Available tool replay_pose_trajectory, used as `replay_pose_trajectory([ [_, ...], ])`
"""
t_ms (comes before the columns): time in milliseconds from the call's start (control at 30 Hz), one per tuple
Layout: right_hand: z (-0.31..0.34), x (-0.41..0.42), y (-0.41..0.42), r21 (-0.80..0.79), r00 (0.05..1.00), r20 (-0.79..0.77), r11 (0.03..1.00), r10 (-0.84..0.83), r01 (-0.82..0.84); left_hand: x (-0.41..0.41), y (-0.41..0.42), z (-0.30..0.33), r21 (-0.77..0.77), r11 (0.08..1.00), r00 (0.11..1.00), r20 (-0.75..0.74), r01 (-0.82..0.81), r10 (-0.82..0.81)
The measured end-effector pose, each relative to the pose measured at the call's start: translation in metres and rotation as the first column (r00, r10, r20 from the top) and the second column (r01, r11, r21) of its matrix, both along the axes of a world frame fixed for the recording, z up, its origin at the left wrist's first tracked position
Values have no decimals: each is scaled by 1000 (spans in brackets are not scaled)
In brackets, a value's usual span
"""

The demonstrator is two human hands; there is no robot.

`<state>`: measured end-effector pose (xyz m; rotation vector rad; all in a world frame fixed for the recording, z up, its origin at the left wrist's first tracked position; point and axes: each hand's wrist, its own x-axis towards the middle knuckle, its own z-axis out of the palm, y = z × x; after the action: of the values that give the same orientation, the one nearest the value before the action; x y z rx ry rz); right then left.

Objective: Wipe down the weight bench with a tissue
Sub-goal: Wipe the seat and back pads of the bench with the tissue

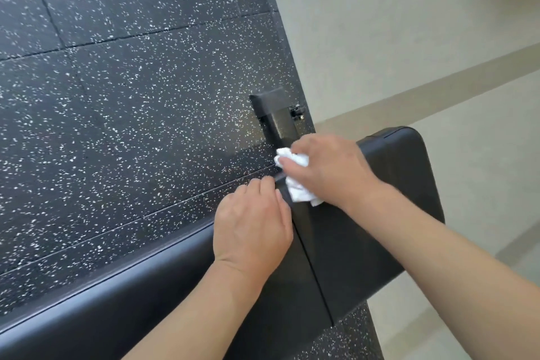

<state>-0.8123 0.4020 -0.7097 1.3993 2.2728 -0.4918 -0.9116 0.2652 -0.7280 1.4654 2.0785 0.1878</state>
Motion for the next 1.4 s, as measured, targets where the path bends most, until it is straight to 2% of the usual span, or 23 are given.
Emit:
replay_pose_trajectory([
  [133, 3, 39, 49, 133, 973, 174, 982, -154, 132, 0, -1, -1, 3, 1000, 1000, -3, -7, 7],
  [267, 4, 38, 44, 231, 955, 148, 948, -258, 221, 1, -1, -2, 37, 999, 1000, 0, -18, 18],
  [367, 1, 6, -4, 251, 990, -16, 958, -142, 141, 0, -2, -3, 53, 998, 1000, 10, -21, 20],
  [467, 1, -16, -40, 181, 982, -187, 982, -23, 58, -2, -4, -5, 110, 993, 999, 25, -31, 28],
  [567, 2, 6, -28, 207, 976, -216, 977, -6, 51, 0, -7, -4, 147, 989, 999, 22, -34, 31],
  [667, 1, 53, 1, 368, 964, -235, 906, -127, 209, 1, -9, -6, 225, 973, 998, 54, -46, 35],
  [767, 1, 86, 8, 455, 899, -349, 790, -266, 411, 3, -13, -6, 259, 966, 997, 72, -19, 1],
  [833, -2, 76, -14, 469, 871, -404, 754, -280, 460, 2, -15, -3, 266, 964, 995, 98, -1, -26],
  [900, -4, 53, -52, 449, 852, -478, 775, -214, 446, 1, -15, 1, 266, 964, 992, 112, 19, -50],
  [967, -6, 41, -88, 442, 842, -531, 814, -100, 376, 0, -16, 4, 287, 956, 989, 113, 61, -97],
  [1067, -10, 60, -115, 434, 817, -577, 842, -14, 321, -1, -20, 4, 334, 930, 972, 118, 153, -202],
  [1167, -11, 106, -119, 546, 853, -516, 797, 75, 259, -2, -21, 0, 397, 872, 941, 56, 286, -334],
  [1267, -16, 170, -115, 566, 844, -530, 706, -83, 425, 1, -20, -5, 444, 764, 857, -17, 468, -515],
  [1400, -22, 211, -131, 483, 725, -575, 559, -379, 674, 10, -13, -5, 428, 652, 742, -71, 626, -666],
])
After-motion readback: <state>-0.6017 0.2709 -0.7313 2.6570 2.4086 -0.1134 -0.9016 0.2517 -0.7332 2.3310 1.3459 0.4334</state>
